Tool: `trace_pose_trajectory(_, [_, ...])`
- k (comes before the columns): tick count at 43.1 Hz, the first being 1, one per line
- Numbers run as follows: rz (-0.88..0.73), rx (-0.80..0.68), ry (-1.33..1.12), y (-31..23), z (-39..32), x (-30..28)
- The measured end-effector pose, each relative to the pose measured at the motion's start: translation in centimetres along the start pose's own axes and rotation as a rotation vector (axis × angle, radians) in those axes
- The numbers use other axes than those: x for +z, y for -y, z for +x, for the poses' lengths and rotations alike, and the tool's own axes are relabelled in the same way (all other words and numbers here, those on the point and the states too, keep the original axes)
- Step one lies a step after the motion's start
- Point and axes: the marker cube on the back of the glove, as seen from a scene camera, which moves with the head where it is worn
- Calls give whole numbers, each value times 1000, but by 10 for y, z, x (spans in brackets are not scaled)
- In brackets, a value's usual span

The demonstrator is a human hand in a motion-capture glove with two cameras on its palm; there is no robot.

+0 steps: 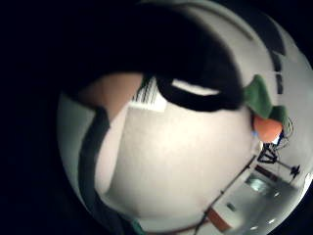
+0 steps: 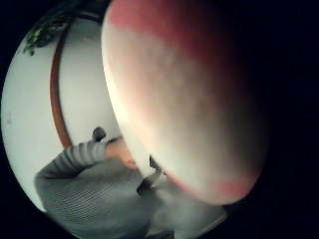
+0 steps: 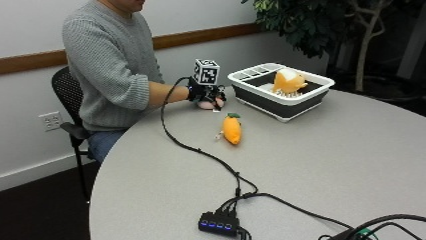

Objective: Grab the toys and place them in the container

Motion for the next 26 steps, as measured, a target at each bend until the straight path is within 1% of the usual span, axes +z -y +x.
trace_pose_trajectory(2, [10, -72, 26, -1, -8, 2])
trace_pose_trajectory(4, [6, -89, 19, -1, -8, 0])
trace_pose_trajectory(8, [5, -93, 24, 1, -7, -2])
trace_pose_trajectory(12, [39, -83, 54, 3, -8, -6])
trace_pose_trajectory(16, [29, -72, 222, 10, -4, -21])
trace_pose_trajectory(18, [53, -75, 260, 8, 8, -36])
trace_pose_trajectory(22, [196, -67, 215, -4, 36, -85])
trace_pose_trajectory(26, [290, -54, 186, -17, 55, -136])
